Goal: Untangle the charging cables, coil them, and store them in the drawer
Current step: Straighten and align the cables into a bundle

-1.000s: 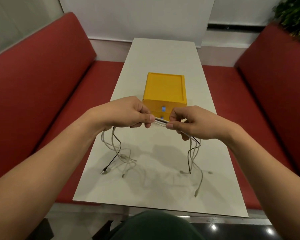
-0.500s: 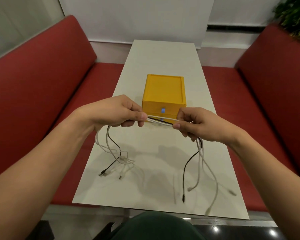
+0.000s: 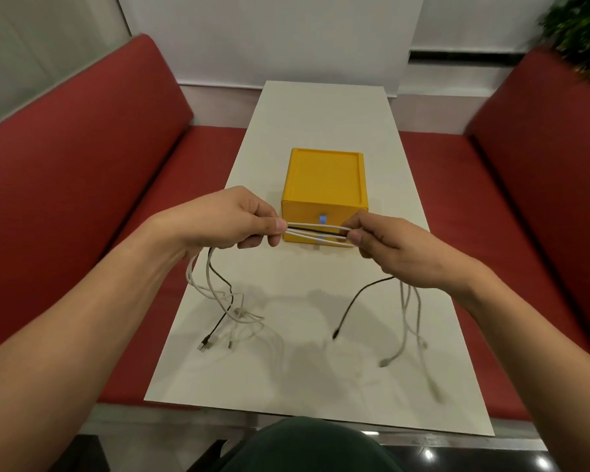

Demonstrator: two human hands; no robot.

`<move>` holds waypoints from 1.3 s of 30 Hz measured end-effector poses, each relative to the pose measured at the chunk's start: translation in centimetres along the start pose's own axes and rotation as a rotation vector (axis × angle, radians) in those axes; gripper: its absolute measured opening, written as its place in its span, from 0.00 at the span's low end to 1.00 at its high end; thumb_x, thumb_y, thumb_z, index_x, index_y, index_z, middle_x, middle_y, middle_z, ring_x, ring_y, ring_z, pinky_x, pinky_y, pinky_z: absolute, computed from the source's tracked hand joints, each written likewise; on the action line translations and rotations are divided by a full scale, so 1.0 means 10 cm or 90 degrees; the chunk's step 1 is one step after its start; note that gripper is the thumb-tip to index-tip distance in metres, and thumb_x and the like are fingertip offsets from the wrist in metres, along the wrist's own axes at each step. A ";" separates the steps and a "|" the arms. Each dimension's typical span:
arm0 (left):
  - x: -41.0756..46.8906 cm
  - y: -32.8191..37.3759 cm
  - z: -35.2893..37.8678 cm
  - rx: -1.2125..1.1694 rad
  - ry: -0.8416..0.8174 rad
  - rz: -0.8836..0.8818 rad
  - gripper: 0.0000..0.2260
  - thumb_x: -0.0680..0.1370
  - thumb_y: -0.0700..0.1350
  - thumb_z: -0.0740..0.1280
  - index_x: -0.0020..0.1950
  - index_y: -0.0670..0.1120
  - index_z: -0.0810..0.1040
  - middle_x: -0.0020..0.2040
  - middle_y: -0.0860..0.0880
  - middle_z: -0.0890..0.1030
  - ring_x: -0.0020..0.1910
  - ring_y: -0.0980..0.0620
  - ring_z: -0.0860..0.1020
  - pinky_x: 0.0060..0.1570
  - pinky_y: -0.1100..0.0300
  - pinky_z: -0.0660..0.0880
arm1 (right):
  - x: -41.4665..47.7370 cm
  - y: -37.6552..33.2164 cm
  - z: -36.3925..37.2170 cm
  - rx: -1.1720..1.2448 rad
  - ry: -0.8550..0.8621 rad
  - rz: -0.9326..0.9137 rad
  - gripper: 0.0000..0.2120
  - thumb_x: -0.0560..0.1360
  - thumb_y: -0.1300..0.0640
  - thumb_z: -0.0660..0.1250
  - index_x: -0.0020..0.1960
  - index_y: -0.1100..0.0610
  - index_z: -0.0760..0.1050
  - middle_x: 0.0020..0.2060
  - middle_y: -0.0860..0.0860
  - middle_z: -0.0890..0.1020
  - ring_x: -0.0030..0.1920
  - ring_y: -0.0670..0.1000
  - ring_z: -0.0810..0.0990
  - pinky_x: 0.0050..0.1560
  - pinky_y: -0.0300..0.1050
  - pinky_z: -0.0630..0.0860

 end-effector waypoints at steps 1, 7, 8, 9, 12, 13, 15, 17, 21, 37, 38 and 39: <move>0.00 0.00 0.00 0.023 0.025 0.005 0.16 0.82 0.55 0.68 0.40 0.48 0.84 0.25 0.54 0.70 0.25 0.55 0.62 0.28 0.62 0.60 | -0.01 0.00 0.00 0.037 -0.013 0.021 0.12 0.87 0.51 0.57 0.55 0.53 0.78 0.35 0.43 0.74 0.31 0.40 0.71 0.34 0.33 0.67; -0.03 -0.01 0.06 0.142 0.130 0.027 0.08 0.82 0.55 0.66 0.47 0.57 0.84 0.32 0.55 0.76 0.26 0.61 0.72 0.32 0.63 0.66 | -0.03 -0.02 -0.08 0.015 0.062 0.006 0.11 0.84 0.51 0.63 0.47 0.49 0.82 0.26 0.40 0.72 0.28 0.42 0.69 0.31 0.34 0.64; -0.04 0.01 0.08 0.146 0.132 0.034 0.08 0.83 0.55 0.66 0.48 0.57 0.83 0.32 0.55 0.77 0.27 0.62 0.73 0.32 0.63 0.67 | 0.00 0.01 -0.10 0.012 0.109 0.015 0.11 0.84 0.51 0.64 0.46 0.50 0.82 0.25 0.41 0.71 0.27 0.43 0.69 0.30 0.35 0.63; -0.06 0.03 0.10 0.144 0.128 0.045 0.09 0.83 0.55 0.66 0.47 0.56 0.83 0.31 0.53 0.77 0.27 0.61 0.72 0.32 0.62 0.67 | 0.02 0.04 -0.11 0.007 0.148 0.030 0.11 0.84 0.51 0.64 0.45 0.50 0.81 0.25 0.42 0.71 0.27 0.43 0.69 0.29 0.36 0.63; -0.17 0.12 0.25 0.033 0.064 0.087 0.15 0.84 0.53 0.65 0.40 0.50 0.81 0.26 0.55 0.72 0.26 0.60 0.67 0.30 0.65 0.64 | 0.07 0.11 -0.08 -0.042 0.189 0.070 0.12 0.83 0.48 0.64 0.44 0.49 0.80 0.27 0.47 0.73 0.28 0.45 0.70 0.30 0.41 0.62; -0.20 0.15 0.28 -0.029 0.048 0.089 0.16 0.84 0.51 0.65 0.39 0.48 0.80 0.25 0.56 0.69 0.25 0.59 0.64 0.28 0.67 0.62 | 0.08 0.11 -0.05 -0.059 0.191 0.070 0.13 0.83 0.47 0.63 0.43 0.49 0.79 0.27 0.47 0.73 0.28 0.46 0.71 0.31 0.45 0.64; -0.25 0.18 0.29 -0.126 0.059 0.091 0.16 0.84 0.49 0.65 0.38 0.45 0.79 0.26 0.56 0.67 0.24 0.59 0.61 0.26 0.69 0.59 | 0.07 0.07 0.01 -0.096 0.189 0.070 0.14 0.83 0.45 0.62 0.42 0.49 0.77 0.28 0.48 0.74 0.30 0.48 0.72 0.33 0.49 0.67; -0.26 0.13 0.20 -0.161 0.129 0.095 0.16 0.83 0.48 0.66 0.37 0.45 0.78 0.25 0.56 0.67 0.23 0.59 0.61 0.25 0.69 0.58 | 0.01 -0.03 0.09 -0.135 0.158 0.066 0.15 0.83 0.44 0.60 0.41 0.49 0.75 0.28 0.46 0.76 0.32 0.48 0.74 0.36 0.51 0.72; -0.23 -0.10 0.09 0.042 0.216 0.060 0.13 0.83 0.51 0.67 0.39 0.52 0.82 0.23 0.56 0.69 0.22 0.57 0.64 0.29 0.59 0.62 | -0.18 -0.31 0.11 -0.038 0.068 -0.007 0.16 0.84 0.48 0.63 0.39 0.51 0.76 0.28 0.39 0.76 0.31 0.44 0.73 0.34 0.40 0.67; -0.30 -0.05 0.02 0.119 0.240 0.162 0.14 0.82 0.50 0.68 0.36 0.51 0.77 0.25 0.55 0.70 0.24 0.55 0.67 0.28 0.61 0.62 | -0.10 -0.21 -0.04 0.021 0.218 -0.046 0.15 0.83 0.51 0.66 0.39 0.52 0.78 0.27 0.39 0.74 0.29 0.43 0.71 0.31 0.36 0.61; -0.26 -0.09 0.01 0.141 0.255 0.139 0.15 0.82 0.51 0.68 0.36 0.52 0.77 0.25 0.54 0.71 0.24 0.55 0.68 0.28 0.59 0.63 | -0.10 -0.25 -0.02 0.032 0.200 -0.054 0.15 0.83 0.51 0.66 0.39 0.54 0.78 0.27 0.39 0.74 0.30 0.43 0.71 0.32 0.35 0.62; -0.22 -0.12 0.00 0.154 0.261 0.123 0.15 0.82 0.52 0.67 0.35 0.53 0.77 0.25 0.53 0.72 0.24 0.55 0.68 0.28 0.58 0.64 | -0.11 -0.30 0.01 0.044 0.179 -0.065 0.15 0.83 0.51 0.66 0.39 0.55 0.79 0.28 0.38 0.75 0.30 0.43 0.72 0.33 0.34 0.63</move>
Point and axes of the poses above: each hand's wrist, its own x-axis towards the middle knuckle, its own z-axis out of the palm, y = z × x, the point moved 5 cm from there along x, towards the middle knuckle
